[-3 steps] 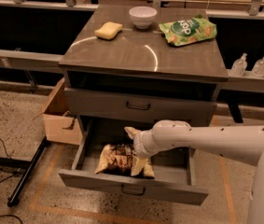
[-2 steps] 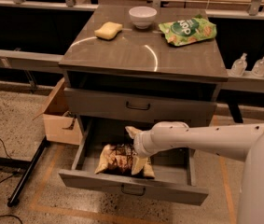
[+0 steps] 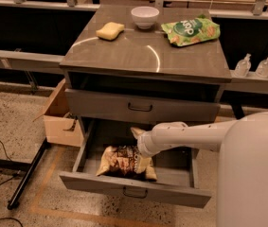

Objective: Pick brown chip bag from middle drawer and place on counter

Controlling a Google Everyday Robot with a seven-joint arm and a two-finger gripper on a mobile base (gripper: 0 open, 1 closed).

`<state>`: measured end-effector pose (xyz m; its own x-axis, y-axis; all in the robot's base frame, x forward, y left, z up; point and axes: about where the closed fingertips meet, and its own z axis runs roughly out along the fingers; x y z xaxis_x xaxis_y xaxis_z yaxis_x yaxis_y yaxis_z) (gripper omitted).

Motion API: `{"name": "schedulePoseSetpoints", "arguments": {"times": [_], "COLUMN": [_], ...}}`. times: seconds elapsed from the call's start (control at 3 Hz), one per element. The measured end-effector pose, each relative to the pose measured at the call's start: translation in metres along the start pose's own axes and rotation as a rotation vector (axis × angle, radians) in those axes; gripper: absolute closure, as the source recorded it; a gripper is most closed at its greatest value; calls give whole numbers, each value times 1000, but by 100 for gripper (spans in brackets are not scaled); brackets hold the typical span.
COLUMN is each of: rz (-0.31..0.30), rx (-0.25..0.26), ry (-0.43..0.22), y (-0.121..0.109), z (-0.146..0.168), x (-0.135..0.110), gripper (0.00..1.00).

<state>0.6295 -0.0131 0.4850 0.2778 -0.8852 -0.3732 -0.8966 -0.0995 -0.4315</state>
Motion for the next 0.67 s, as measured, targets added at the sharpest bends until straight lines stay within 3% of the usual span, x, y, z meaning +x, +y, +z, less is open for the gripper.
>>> {"name": "schedulePoseSetpoints", "arguments": {"times": [0.67], "rz": [-9], "rx": [-67], "ry": [19], "y": [2], "z": [53], "x": [17], "gripper": [0]}}
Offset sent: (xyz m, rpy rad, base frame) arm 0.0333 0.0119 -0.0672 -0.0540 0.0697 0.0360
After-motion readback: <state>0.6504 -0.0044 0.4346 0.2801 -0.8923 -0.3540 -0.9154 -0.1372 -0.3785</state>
